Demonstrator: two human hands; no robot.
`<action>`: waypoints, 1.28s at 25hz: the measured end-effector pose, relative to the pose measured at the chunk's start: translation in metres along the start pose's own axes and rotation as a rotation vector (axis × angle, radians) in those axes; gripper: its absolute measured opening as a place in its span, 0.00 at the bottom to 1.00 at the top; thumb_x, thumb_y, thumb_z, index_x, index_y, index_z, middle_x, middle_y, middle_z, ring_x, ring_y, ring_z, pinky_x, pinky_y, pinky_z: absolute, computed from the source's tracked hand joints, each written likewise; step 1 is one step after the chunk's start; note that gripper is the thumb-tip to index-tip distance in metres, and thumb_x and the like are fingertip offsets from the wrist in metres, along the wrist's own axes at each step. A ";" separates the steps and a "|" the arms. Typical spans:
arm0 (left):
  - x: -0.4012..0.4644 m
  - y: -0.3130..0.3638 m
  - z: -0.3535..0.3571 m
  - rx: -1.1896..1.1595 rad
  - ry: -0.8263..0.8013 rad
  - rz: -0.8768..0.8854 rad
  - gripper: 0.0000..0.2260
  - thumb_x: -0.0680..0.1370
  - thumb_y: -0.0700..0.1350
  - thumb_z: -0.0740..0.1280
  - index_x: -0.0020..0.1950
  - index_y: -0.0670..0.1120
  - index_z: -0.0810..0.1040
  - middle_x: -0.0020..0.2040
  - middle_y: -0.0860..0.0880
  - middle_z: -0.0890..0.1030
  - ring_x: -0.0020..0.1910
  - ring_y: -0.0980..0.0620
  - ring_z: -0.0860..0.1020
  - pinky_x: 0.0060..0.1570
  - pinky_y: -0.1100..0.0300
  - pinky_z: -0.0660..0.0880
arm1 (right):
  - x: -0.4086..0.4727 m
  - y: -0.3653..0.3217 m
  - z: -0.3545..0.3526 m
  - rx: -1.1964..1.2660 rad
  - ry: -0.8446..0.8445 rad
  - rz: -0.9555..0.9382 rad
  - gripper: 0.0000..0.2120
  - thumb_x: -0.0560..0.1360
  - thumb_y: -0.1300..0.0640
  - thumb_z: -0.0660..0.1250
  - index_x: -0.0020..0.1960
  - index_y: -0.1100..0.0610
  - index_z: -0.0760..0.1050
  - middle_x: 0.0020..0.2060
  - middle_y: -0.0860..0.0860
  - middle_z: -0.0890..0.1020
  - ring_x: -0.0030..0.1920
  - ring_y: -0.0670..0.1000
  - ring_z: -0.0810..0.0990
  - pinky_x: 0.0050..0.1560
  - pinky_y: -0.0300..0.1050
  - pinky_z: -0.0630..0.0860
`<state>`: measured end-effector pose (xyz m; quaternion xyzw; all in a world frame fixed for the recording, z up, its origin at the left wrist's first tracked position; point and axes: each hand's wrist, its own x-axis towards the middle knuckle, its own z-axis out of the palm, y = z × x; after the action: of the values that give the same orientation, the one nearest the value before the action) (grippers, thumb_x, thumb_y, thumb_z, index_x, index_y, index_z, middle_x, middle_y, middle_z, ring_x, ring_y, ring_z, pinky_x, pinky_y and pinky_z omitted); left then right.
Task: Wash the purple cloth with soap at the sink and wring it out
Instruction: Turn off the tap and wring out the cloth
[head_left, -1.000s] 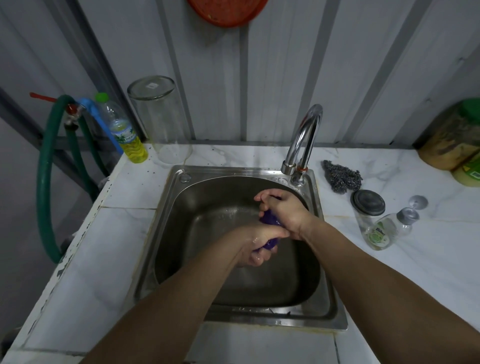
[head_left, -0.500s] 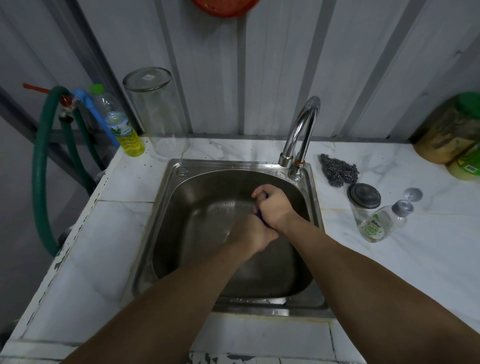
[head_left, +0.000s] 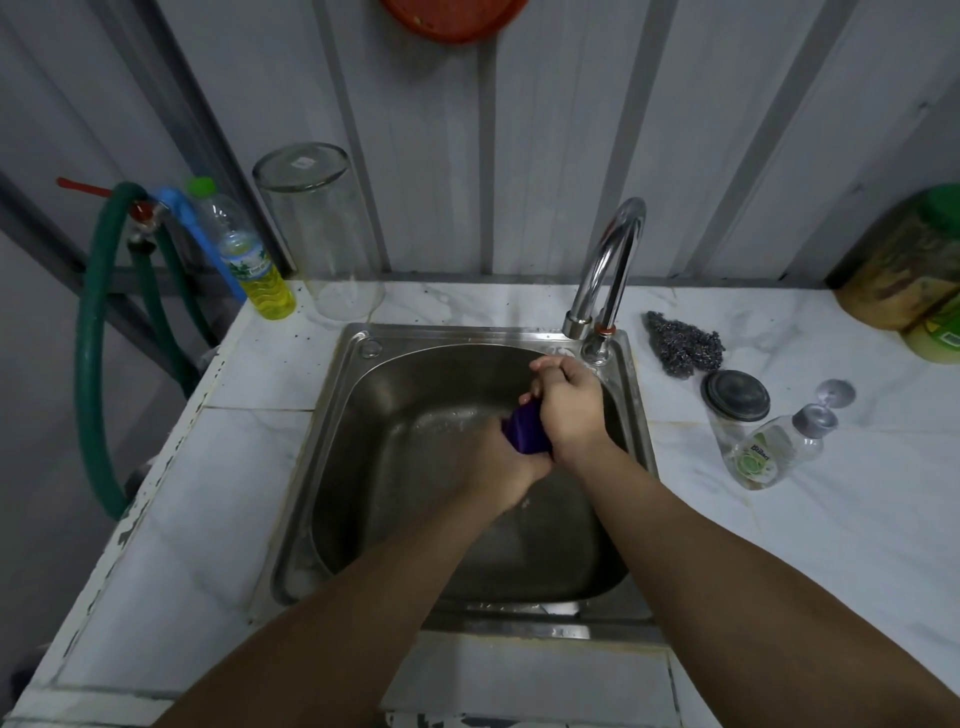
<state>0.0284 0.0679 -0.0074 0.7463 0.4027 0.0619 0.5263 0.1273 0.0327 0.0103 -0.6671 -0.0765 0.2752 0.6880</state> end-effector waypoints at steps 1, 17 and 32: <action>-0.006 0.003 -0.003 -0.144 -0.021 -0.113 0.23 0.70 0.41 0.78 0.63 0.41 0.77 0.50 0.44 0.82 0.38 0.61 0.80 0.26 0.72 0.70 | 0.001 -0.002 -0.001 0.033 0.029 -0.031 0.11 0.81 0.64 0.57 0.45 0.57 0.77 0.29 0.50 0.76 0.30 0.49 0.76 0.34 0.41 0.78; 0.006 0.048 -0.002 -0.648 0.555 -0.189 0.11 0.74 0.37 0.69 0.42 0.53 0.75 0.44 0.50 0.82 0.44 0.49 0.82 0.45 0.51 0.83 | -0.031 -0.001 0.015 0.645 0.355 0.379 0.08 0.82 0.59 0.61 0.47 0.58 0.77 0.27 0.50 0.77 0.26 0.48 0.77 0.26 0.40 0.78; -0.003 0.027 -0.031 -0.089 0.131 0.227 0.09 0.79 0.46 0.66 0.58 0.55 0.80 0.53 0.56 0.80 0.52 0.60 0.79 0.44 0.72 0.70 | -0.011 -0.019 -0.006 0.194 0.090 0.496 0.10 0.79 0.61 0.62 0.40 0.58 0.78 0.31 0.54 0.78 0.28 0.53 0.78 0.32 0.46 0.78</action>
<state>0.0250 0.0854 0.0291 0.7575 0.3457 0.1874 0.5212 0.1263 0.0231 0.0310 -0.6080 0.1466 0.4116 0.6629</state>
